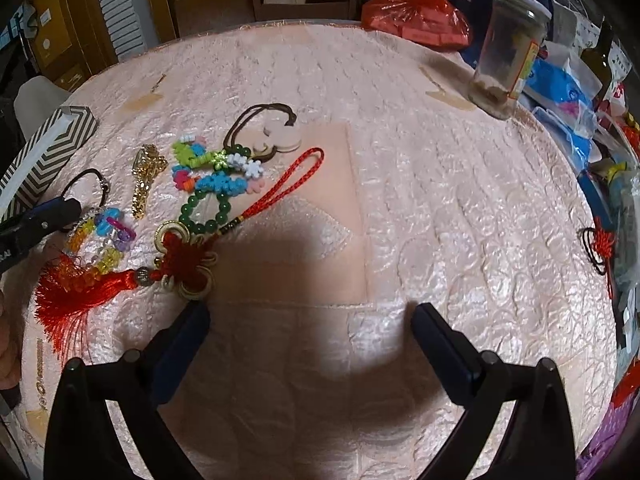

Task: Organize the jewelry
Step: 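Lower the left tool onto the black hair tie and close on it, then grasp the red tasselled Chinese knot with the right tool while the left tool holds the hair tie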

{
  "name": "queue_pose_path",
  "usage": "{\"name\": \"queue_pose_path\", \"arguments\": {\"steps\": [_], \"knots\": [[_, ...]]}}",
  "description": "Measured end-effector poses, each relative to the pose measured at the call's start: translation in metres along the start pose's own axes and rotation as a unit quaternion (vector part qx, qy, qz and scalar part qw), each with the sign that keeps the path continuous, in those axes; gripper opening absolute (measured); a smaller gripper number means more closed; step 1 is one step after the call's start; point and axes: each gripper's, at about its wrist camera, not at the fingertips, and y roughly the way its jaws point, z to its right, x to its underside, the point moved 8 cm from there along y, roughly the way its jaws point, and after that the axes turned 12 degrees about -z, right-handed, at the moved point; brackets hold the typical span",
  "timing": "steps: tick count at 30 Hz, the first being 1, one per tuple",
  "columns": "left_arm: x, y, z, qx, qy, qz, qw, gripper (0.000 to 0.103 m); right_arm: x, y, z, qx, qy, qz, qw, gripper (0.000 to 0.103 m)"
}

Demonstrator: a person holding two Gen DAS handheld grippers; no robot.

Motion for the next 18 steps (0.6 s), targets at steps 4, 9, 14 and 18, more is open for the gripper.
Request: {"name": "queue_pose_path", "arguments": {"steps": [4, 9, 14, 18], "knots": [[0.004, -0.012, -0.003, -0.011, -0.007, 0.029, 0.9995, 0.01, -0.007, -0.011, -0.01, -0.031, -0.01, 0.031, 0.999, 0.099], [0.006, -0.037, -0.012, -0.019, -0.021, 0.062, 0.9977, 0.01, -0.021, -0.009, -0.03, -0.078, -0.035, 0.051, 0.995, 0.082], [0.016, -0.035, -0.022, -0.032, -0.028, 0.054, 0.9976, 0.011, -0.033, 0.001, -0.052, -0.063, -0.09, 0.062, 0.992, 0.073], [0.027, -0.026, -0.032, -0.028, -0.054, 0.043, 0.9972, 0.011, -0.032, 0.0, -0.07, -0.052, -0.129, 0.074, 0.988, 0.059]]}}
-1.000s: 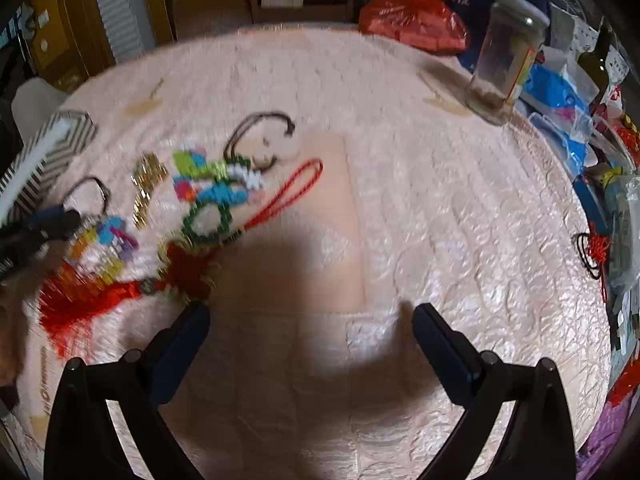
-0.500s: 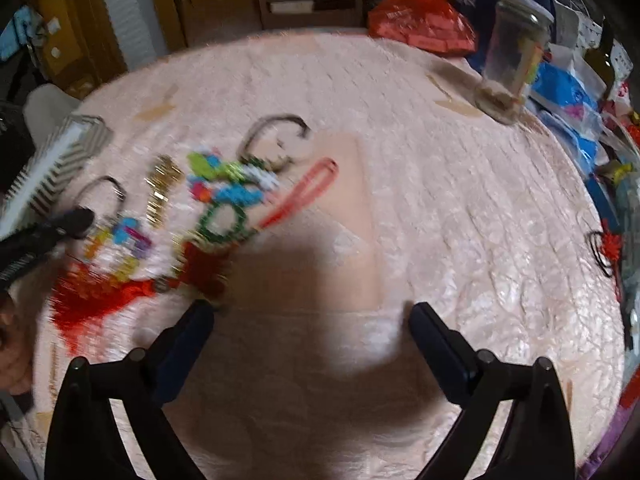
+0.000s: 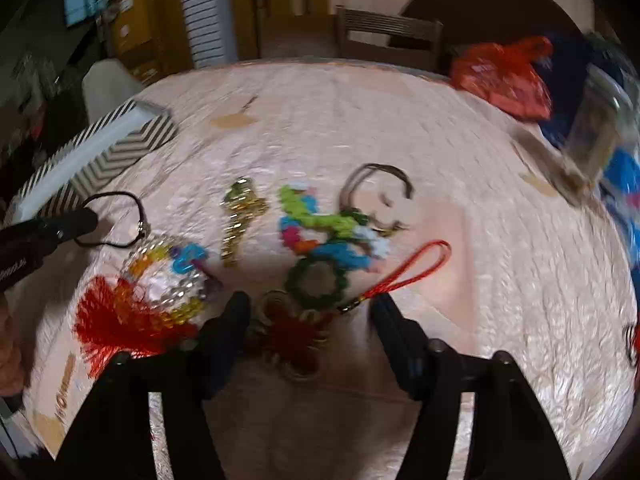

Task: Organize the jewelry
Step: 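Grasp the red tasselled Chinese knot with the right tool while the left tool holds the hair tie, then carry both items over the white tray and open both tools to drop them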

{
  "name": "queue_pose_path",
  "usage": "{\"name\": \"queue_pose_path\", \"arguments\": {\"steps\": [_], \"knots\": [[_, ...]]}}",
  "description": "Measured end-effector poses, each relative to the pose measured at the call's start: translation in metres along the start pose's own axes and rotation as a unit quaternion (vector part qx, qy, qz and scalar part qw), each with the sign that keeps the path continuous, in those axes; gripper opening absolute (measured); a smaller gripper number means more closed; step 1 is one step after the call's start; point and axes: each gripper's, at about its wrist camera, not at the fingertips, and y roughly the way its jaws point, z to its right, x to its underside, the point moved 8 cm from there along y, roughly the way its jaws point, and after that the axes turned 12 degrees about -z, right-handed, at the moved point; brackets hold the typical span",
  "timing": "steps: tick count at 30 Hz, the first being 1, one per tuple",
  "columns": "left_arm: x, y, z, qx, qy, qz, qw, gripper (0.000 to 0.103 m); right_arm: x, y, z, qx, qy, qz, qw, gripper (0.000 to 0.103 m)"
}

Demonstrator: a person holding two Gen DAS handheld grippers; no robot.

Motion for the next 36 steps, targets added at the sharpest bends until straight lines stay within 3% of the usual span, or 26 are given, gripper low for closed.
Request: {"name": "queue_pose_path", "arguments": {"steps": [2, 5, 11, 14, 22, 25, 31, 34, 36], "knots": [[0.002, 0.001, -0.005, 0.005, -0.014, -0.003, 0.9999, 0.011, 0.0, -0.002, -0.007, 0.004, -0.017, 0.003, 1.0, 0.04], [0.002, 0.002, -0.011, 0.008, -0.028, -0.006, 0.9996, 0.011, 0.002, -0.006, -0.003, -0.003, -0.005, 0.006, 1.0, 0.026], [0.003, 0.005, -0.01, 0.015, -0.031, -0.014, 0.9993, 0.011, 0.011, -0.039, 0.017, -0.057, 0.043, 0.041, 0.997, 0.026], [0.003, 0.005, -0.01, 0.016, -0.031, -0.014, 0.9993, 0.011, 0.011, -0.058, 0.022, -0.11, 0.069, 0.067, 0.989, 0.026], [0.003, 0.003, -0.012, 0.018, -0.038, -0.008, 0.9991, 0.011, 0.011, -0.074, 0.036, -0.196, 0.125, 0.097, 0.968, 0.026], [0.002, 0.002, -0.012, 0.015, -0.036, -0.004, 0.9992, 0.011, 0.008, -0.083, 0.04, -0.233, 0.146, 0.118, 0.954, 0.026], [0.002, 0.0, -0.01, 0.004, -0.03, -0.001, 0.9996, 0.011, 0.002, -0.101, 0.055, -0.353, 0.211, 0.154, 0.899, 0.026], [0.002, -0.004, -0.008, 0.003, -0.022, 0.006, 0.9997, 0.011, 0.004, -0.103, 0.062, -0.39, 0.238, 0.158, 0.875, 0.026], [0.0, -0.009, -0.01, 0.01, -0.027, 0.009, 0.9995, 0.011, 0.006, -0.102, 0.065, -0.395, 0.248, 0.156, 0.871, 0.026]]}}
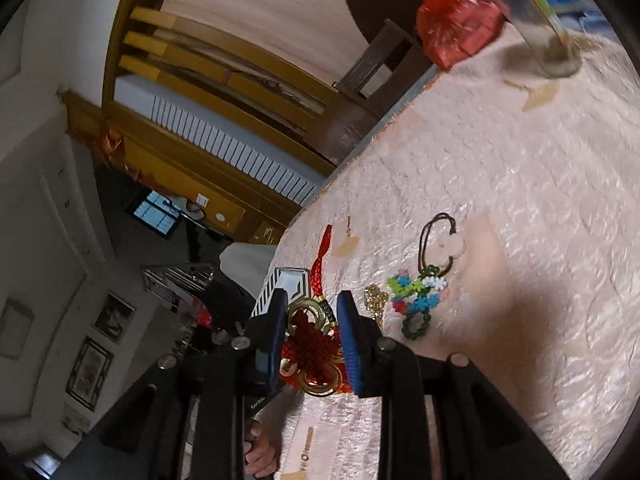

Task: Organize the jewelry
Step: 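Carry both items over the white tray and open both tools to drop them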

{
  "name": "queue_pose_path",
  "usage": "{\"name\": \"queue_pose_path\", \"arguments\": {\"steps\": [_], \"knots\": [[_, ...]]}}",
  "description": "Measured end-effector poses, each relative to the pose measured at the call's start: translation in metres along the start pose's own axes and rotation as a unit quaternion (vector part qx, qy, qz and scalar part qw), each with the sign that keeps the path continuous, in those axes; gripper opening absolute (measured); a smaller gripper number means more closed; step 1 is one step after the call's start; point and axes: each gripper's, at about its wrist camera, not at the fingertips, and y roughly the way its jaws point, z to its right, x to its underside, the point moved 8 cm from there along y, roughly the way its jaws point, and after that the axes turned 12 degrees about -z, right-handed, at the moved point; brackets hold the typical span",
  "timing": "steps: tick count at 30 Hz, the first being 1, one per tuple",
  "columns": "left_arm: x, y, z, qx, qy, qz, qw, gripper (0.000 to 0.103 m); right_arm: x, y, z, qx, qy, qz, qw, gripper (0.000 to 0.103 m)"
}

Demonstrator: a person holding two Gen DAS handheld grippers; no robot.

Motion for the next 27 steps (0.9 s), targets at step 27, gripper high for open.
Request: {"name": "queue_pose_path", "arguments": {"steps": [27], "knots": [[-0.059, -0.143, -0.092, -0.029, -0.037, 0.117, 0.9921, 0.011, -0.012, 0.062, -0.096, 0.095, -0.134, -0.022, 0.986, 0.026]]}}
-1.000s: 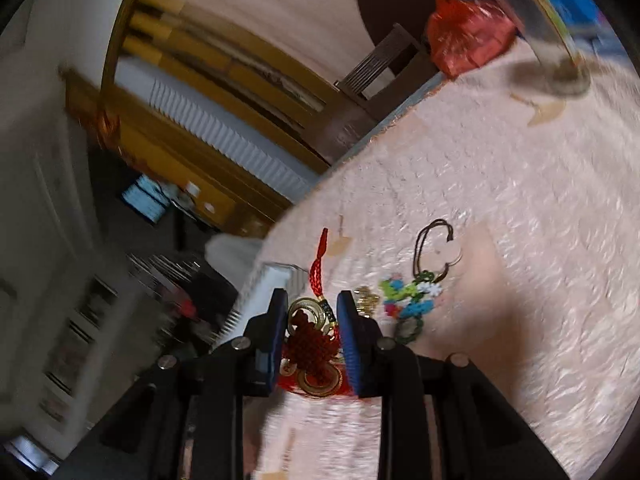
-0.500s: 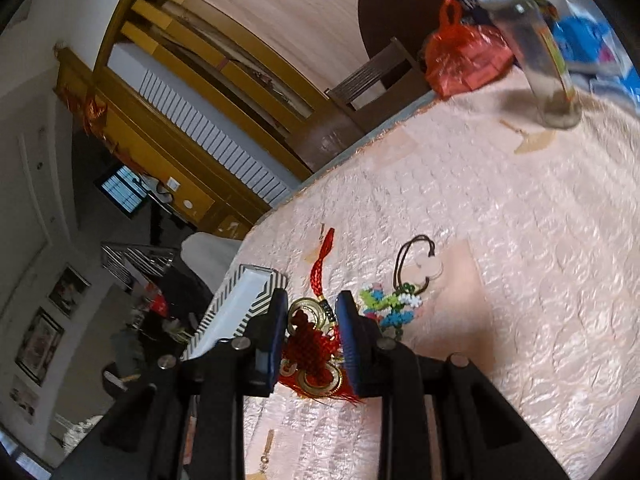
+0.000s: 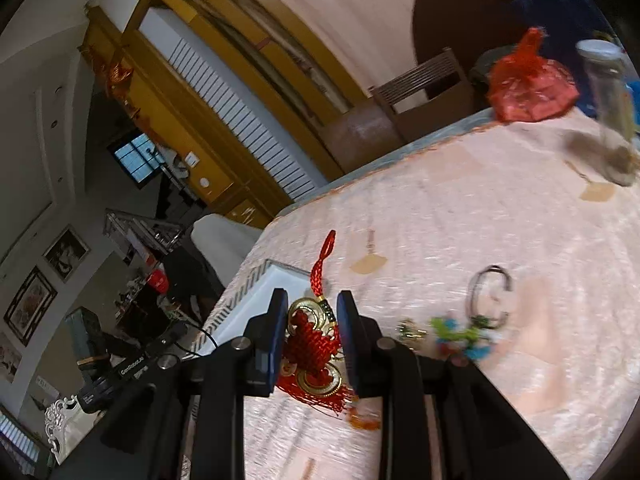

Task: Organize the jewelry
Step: 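Carry both items over the white tray and open both tools to drop them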

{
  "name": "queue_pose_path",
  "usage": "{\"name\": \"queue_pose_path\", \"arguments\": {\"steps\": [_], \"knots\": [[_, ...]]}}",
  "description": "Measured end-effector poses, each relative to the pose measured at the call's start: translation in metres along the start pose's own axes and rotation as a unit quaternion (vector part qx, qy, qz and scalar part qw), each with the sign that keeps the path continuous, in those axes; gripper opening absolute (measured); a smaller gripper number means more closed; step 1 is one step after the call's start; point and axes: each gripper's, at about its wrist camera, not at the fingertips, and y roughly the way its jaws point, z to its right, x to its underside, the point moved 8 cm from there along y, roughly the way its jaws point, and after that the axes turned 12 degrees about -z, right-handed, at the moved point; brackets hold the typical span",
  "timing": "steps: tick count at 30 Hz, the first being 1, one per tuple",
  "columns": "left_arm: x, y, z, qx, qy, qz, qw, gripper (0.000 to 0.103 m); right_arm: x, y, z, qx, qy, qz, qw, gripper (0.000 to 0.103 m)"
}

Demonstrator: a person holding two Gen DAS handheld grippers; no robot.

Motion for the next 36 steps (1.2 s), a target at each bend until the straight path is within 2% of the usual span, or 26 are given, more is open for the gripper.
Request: {"name": "queue_pose_path", "arguments": {"steps": [8, 14, 18, 24, 29, 31, 33, 36], "knots": [[0.004, 0.015, -0.082, -0.061, -0.045, -0.027, 0.9968, 0.011, -0.016, 0.07, -0.074, -0.026, -0.051, -0.046, 0.997, 0.026], [0.028, 0.038, -0.113, -0.092, -0.052, -0.061, 0.9925, 0.011, -0.021, 0.14, -0.126, -0.049, -0.079, -0.085, 0.992, 0.026], [0.041, 0.05, -0.125, -0.114, -0.053, -0.079, 0.9889, 0.011, -0.009, 0.188, -0.143, -0.039, -0.095, -0.124, 0.987, 0.026], [0.058, 0.068, -0.121, -0.145, -0.031, -0.107, 0.9831, 0.011, 0.022, 0.246, -0.137, -0.005, -0.094, -0.182, 0.979, 0.026], [0.062, 0.082, -0.124, -0.161, -0.04, -0.128, 0.9779, 0.011, 0.041, 0.277, -0.132, 0.023, -0.101, -0.209, 0.972, 0.027], [0.063, 0.084, -0.126, -0.169, -0.044, -0.132, 0.9758, 0.015, 0.045, 0.285, -0.129, 0.037, -0.103, -0.218, 0.97, 0.029], [0.062, 0.085, -0.127, -0.17, -0.045, -0.134, 0.9753, 0.029, 0.047, 0.289, -0.125, 0.051, -0.104, -0.219, 0.969, 0.03], [0.062, 0.081, -0.126, -0.174, -0.044, -0.129, 0.9754, 0.036, 0.048, 0.288, -0.12, 0.049, -0.098, -0.222, 0.969, 0.033]]}}
